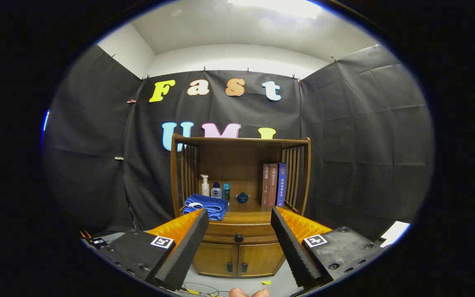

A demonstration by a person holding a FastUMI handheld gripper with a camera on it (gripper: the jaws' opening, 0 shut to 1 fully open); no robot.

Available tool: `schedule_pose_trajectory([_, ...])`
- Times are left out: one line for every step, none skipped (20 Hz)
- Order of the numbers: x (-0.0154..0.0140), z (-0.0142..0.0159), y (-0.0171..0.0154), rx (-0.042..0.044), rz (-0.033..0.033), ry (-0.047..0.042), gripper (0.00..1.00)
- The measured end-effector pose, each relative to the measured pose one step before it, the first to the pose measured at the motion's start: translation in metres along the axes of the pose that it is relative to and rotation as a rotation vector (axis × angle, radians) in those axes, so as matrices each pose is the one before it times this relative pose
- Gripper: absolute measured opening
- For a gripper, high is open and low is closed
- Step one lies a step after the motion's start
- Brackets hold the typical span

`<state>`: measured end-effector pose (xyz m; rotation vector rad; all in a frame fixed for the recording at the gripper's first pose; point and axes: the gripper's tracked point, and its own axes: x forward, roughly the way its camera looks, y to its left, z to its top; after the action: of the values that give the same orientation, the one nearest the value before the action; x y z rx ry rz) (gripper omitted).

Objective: Pull open the drawer, take out the items inside it, and place them on the countertop above the cabinet.

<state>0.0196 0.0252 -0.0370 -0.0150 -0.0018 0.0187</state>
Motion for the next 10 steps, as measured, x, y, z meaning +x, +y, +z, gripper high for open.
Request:
schedule_pose_trajectory([0.00298,-0.00419,0.00067,-0.00604,-0.00040,0.00079,0.99])
schedule_pose_trajectory([0.00512,-0.00478,-0.00005,-0.00342,-0.00168,-0.00455,0.99])
schedule_pose_trajectory([0.00518,-0.00438,0.00072,-0.00207,-0.00521,-0.00436,0.99])
schedule_pose_trajectory([0.00545,-0.00780,0.00069,-0.00324,0.00010,0.00074,0.99])
schedule_pose_trajectory([0.00624,-0.01023,0.00282,-0.00063,0.00002,0.00369,0.99])
schedule_pose_trajectory([0.00740,-0.01089,0.00210,-0.00101,0.00620,0.01327,0.99])
schedule_pose_trajectory([0.00748,-0.01069,0.00117,0.00115,-0.00064,0.01245,0.99])
schedule_pose_trajectory([0.01076,-0.01463,-0.00123,0.00343,-0.00284,0.01648,0.99])
schedule_pose_trajectory([0.00858,-0.00976,-0.00060,0.00251,-0.00084,0.01117,0.99])
schedule_pose_trajectory([0.00934,-0.01181,-0.00043,-0.00225,0.00226,0.01457,0.99])
